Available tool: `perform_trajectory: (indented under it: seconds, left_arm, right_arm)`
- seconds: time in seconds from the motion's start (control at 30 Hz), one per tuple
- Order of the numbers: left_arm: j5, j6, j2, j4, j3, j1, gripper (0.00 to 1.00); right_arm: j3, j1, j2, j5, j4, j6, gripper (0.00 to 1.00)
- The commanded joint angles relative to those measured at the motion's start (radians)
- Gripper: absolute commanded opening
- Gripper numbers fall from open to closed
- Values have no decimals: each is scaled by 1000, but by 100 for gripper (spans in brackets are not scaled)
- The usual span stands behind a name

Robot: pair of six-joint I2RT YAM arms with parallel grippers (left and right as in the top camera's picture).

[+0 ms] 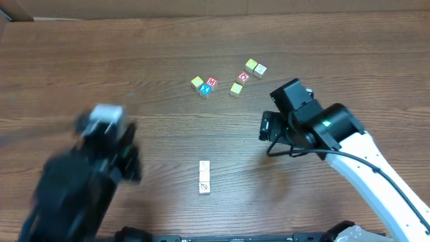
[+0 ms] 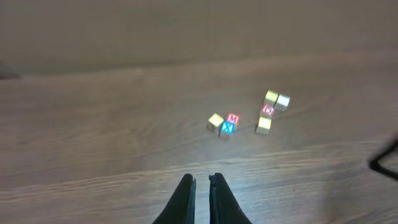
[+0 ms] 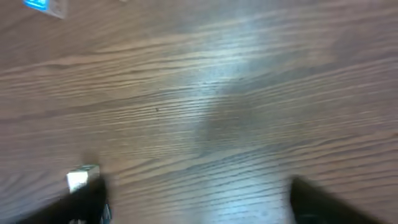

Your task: Flip 3 blocks

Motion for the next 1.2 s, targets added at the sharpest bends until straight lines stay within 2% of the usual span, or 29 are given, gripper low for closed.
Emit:
perform_trajectory:
  seconds: [0.0, 0.17, 0.23, 0.47, 0.5, 0.53, 0.57, 0.6, 0.63, 0.87, 1.17]
  left_arm:
    - [-26, -21, -128, -69, 7, 10, 4]
    - [-26, -45, -285, -229, 7, 10, 4]
    - [-27, -42, -327, -285, 7, 10, 4]
    - [-29, -44, -370, -416, 5, 10, 4]
    - [-29, -44, -370, -427, 3, 10, 9]
    - [-29, -52, -370, -438, 3, 10, 15]
    - [-29, -55, -370, -444, 3, 10, 36]
    - [-29, -55, -370, -446, 3, 10, 97]
    - [-28, -55, -370, -447, 3, 10, 100]
    - [-26, -55, -370, -475, 3, 10, 100]
    - [-25, -55, -370, -513, 3, 10, 100]
  right_arm:
    - [85, -2, -63, 47, -39, -24, 100]
    - [185, -2, -126, 91, -149, -25, 100]
    - [222, -2, -157, 93, -187, -67, 100]
    - [276, -2, -292, 96, -294, -76, 100]
    - [276, -2, -312, 93, -308, -75, 100]
    - [276, -2, -338, 87, -325, -74, 100]
    - [276, -2, -361, 81, -341, -72, 100]
    - [276, -2, -387, 77, -361, -66, 100]
    - [276, -2, -402, 71, -372, -64, 100]
    - [276, -2, -522, 40, -458, -16, 100]
    - [275, -2, -531, 35, -481, -15, 100]
